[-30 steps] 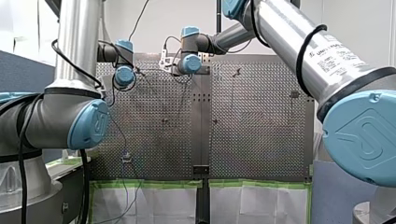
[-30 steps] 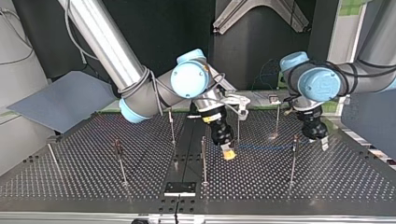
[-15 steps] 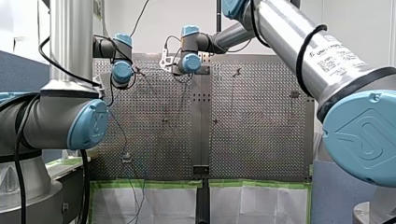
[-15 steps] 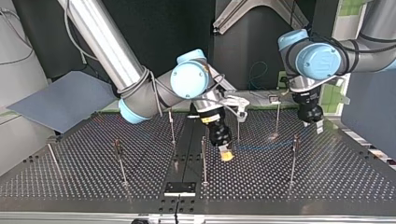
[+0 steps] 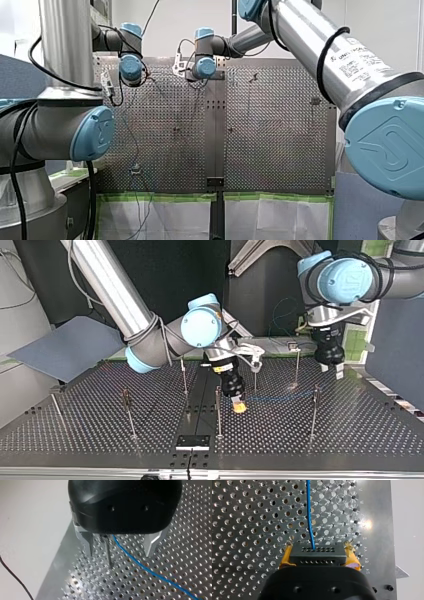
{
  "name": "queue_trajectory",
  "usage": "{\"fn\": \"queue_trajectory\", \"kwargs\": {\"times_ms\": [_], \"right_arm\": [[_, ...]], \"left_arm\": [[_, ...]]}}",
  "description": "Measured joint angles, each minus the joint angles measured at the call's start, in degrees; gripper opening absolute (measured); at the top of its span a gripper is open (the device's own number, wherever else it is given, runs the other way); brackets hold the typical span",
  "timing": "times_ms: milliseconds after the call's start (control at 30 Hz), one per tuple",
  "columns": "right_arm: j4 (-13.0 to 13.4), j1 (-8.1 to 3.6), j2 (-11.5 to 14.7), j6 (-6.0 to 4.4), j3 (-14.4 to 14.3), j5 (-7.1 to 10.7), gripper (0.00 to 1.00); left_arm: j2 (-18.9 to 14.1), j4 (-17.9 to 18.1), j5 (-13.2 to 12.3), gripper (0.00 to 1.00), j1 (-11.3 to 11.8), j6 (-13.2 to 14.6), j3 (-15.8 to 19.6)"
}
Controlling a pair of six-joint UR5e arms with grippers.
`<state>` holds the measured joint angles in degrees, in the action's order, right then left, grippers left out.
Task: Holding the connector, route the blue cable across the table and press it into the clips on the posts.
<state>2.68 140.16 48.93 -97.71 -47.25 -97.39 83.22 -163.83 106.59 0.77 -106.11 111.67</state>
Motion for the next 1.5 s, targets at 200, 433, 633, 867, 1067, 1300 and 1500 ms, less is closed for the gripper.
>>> {"fn": "queue_trajectory", "kwargs": {"times_ms": [200,433,633,867,1067,1300,1500], "right_arm": [[-0.1,-0.01,-0.1,-0.07,0.0,0.00,0.00],[-0.1,-0.09,-0.1,-0.12,0.0,-0.01,0.00],[-0.1,-0.12,-0.1,-0.12,0.0,0.01,0.00],[-0.1,-0.22,-0.2,-0.10,0.0,0.01,0.00],[-0.1,-0.27,-0.3,-0.05,0.0,0.04,0.00],[0.0,-0.39,-0.4,-0.04,0.0,0.10,0.00],[0.0,-0.62,-0.5,-0.04,0.0,0.19,0.00]], "left_arm": [[-3.0,-1.6,-0.9,1.00,-1.2,2.1,0.0],[-3.3,-1.5,-3.9,1.00,-3.0,5.4,0.0],[-2.0,0.4,-6.8,1.00,-3.9,8.1,-0.3],[-0.2,2.5,-8.5,1.00,-4.4,8.8,-1.8],[1.6,2.8,-9.2,1.00,-5.0,8.6,-3.8],[3.8,2.8,-8.8,1.00,-6.0,8.7,-6.0],[5.8,2.5,-6.6,1.00,-6.7,9.3,-8.2]]}}
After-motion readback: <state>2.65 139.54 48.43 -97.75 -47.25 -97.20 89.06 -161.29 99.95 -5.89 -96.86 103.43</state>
